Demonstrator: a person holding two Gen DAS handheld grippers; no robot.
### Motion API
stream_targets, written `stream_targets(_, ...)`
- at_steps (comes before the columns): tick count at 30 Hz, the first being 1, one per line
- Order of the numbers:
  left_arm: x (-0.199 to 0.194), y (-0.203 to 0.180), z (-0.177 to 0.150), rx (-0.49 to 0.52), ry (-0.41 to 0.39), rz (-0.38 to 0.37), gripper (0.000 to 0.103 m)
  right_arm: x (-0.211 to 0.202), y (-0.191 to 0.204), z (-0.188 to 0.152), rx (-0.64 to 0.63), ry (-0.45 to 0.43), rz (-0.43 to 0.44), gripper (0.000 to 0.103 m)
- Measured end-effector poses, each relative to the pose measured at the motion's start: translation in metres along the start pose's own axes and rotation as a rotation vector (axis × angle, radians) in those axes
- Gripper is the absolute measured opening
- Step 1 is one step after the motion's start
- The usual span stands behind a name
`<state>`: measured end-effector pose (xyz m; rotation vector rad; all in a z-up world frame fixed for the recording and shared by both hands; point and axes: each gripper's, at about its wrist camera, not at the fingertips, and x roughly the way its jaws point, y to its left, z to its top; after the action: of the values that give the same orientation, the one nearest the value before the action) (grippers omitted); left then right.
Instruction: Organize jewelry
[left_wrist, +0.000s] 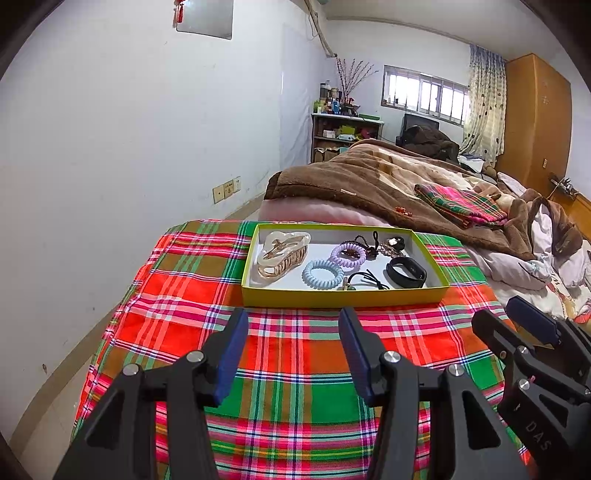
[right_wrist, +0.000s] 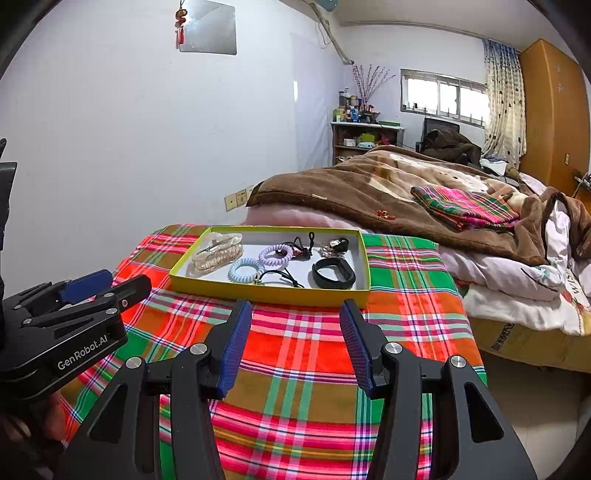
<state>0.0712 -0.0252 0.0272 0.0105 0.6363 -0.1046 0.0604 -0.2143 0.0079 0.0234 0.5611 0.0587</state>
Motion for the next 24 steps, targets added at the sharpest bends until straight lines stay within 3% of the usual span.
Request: stream_targets(24,0.0002,0.0004,0.0012,-0.008,0.003,0.003,0.053,-0.0002,-0.0024,-0.0002,0.002,-0.007,-0.002,0.050)
